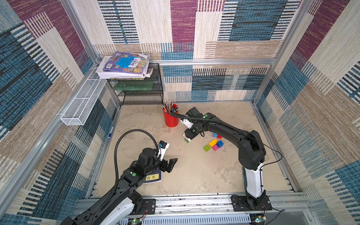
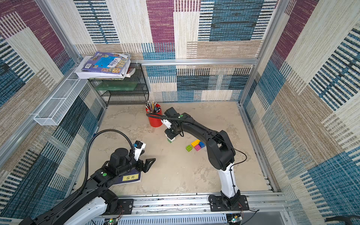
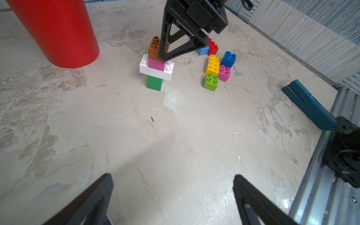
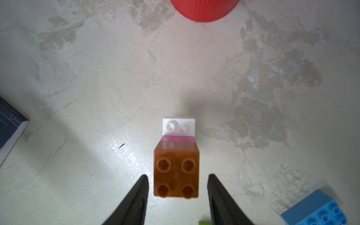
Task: Assemble the letter f with lego
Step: Adjust the lego brick at the center of the board.
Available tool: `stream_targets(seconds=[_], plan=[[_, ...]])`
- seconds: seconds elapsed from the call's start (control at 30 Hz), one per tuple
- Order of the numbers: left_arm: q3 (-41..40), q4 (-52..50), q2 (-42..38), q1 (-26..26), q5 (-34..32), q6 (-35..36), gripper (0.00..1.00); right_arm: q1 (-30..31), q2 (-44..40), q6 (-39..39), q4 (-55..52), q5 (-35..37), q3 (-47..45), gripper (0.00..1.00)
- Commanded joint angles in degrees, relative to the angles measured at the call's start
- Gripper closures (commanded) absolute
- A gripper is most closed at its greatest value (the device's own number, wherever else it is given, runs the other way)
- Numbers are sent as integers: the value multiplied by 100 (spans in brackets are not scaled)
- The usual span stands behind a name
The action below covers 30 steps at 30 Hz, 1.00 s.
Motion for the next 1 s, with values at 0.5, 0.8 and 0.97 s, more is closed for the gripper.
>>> stream_targets(seconds=[0.5,0.8,0.97], plan=[[15,68,-16,2,40,68,1,-664,-1251,667,426,544,-1346,44],[19,82,6,-1,24,64,1,-1637,-1400,1051,790,909,-2044,42],[37,77,46,2,16,62,1,-1925,-1080,1045,980,835,-1948,42]])
